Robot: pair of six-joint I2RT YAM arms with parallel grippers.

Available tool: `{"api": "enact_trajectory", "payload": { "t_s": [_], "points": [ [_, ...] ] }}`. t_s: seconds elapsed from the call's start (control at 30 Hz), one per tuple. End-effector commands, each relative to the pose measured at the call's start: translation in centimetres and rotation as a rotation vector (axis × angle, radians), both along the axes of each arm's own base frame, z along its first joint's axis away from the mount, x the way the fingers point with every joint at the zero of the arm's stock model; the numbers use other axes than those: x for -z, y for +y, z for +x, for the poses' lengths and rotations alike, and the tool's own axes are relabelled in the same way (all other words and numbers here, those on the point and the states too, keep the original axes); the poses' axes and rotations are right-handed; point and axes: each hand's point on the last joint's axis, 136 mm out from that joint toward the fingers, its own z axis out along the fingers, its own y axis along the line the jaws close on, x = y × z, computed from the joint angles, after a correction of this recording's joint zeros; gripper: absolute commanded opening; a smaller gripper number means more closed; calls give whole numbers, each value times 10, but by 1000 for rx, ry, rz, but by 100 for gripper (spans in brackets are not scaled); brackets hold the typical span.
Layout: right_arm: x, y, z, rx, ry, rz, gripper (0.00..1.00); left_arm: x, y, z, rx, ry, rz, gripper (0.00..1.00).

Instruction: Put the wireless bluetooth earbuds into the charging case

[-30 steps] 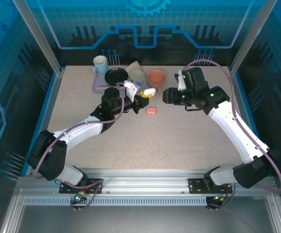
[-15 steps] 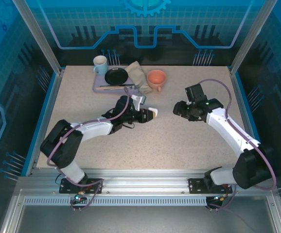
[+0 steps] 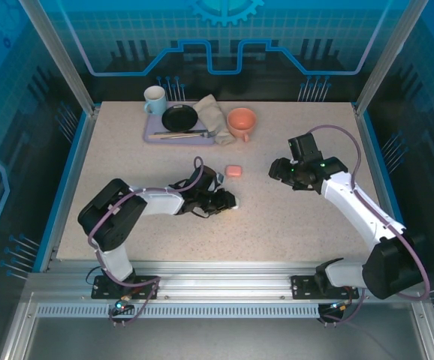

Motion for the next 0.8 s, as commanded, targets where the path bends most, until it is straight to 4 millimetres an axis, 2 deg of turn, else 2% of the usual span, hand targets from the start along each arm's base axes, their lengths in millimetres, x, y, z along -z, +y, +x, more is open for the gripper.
{"api": "enact_trajectory", "payload": {
  "t_s": [0.0,0.13,0.23,0.27,0.3,0.33,0.43,0.5,0.63,0.77],
  "points": [
    [-5,-8,1,27,-24,-3,55,14,8,-5,-30,78,71,31],
    [-10,-8,3,24,-31,-1,56,14,18,-6,-29,100,152,49],
    [-15,-8,3,24,-40,-1,57,8,33,-8,-45,110,239,72],
    [-16,-9,3,24,-42,-2,59,5,41,-7,-57,113,277,83],
    [-19,-10,3,25,-46,-3,62,0,48,-6,-70,107,305,88],
    [-20,-10,3,26,-50,-5,68,-3,57,-6,-86,114,338,99],
    [-26,-16,2,40,-54,-16,87,-18,88,-4,-140,111,419,99],
    [-30,-21,0,47,-61,-25,99,-39,109,-1,-176,73,451,99],
    [-41,-38,-1,79,-95,-80,100,-99,144,14,-230,-119,510,99],
    [-53,-62,8,121,-143,-176,100,-173,186,39,-306,-476,637,99]
  ]
}}
